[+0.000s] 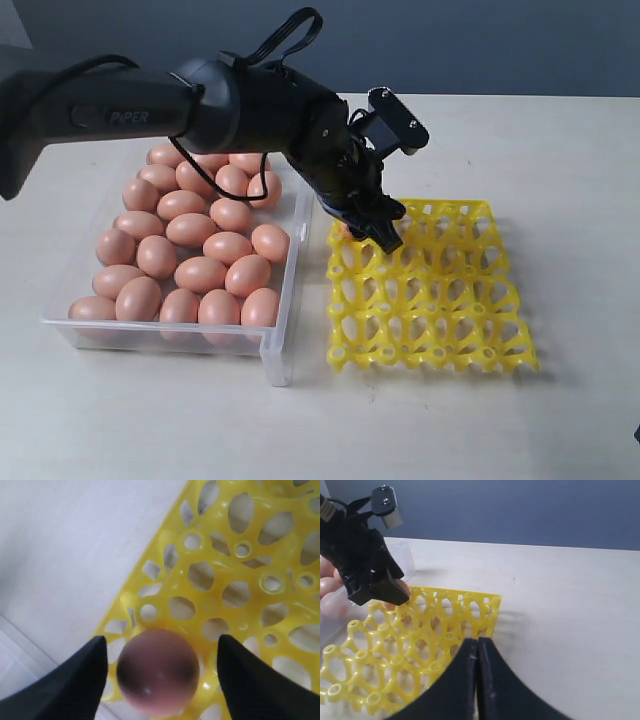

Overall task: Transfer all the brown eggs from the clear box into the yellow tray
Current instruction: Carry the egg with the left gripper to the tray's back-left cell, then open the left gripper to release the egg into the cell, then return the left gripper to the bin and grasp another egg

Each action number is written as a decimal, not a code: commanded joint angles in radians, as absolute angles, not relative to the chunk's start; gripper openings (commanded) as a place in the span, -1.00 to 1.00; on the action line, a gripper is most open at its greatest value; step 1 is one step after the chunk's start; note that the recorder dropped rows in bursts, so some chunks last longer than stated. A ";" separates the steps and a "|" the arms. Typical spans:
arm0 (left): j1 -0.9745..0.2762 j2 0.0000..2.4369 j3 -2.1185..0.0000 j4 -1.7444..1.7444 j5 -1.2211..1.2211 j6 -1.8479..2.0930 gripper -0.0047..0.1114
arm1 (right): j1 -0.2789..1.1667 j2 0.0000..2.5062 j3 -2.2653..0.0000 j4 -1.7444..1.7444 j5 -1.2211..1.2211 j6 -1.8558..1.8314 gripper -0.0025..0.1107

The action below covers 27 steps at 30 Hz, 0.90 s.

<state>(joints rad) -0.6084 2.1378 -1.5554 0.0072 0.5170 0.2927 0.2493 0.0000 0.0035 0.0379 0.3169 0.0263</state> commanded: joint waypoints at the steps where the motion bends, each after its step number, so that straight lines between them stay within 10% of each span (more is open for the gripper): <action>1: -0.612 2.127 -1.554 0.021 0.544 0.288 0.25 | 0.251 0.000 0.000 0.036 0.307 0.026 -0.93; 17: -0.608 1.983 -1.554 0.025 0.545 0.236 0.30 | 0.251 0.000 0.000 0.036 0.307 0.026 -0.93; 27: -0.434 1.891 -1.552 -0.086 0.888 0.209 -0.35 | 0.251 0.000 0.000 0.036 0.307 0.026 -0.93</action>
<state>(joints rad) -0.4893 1.9469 -1.5536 -0.0211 0.7872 0.1808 0.2493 0.0000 0.0035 0.0379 0.3169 0.0263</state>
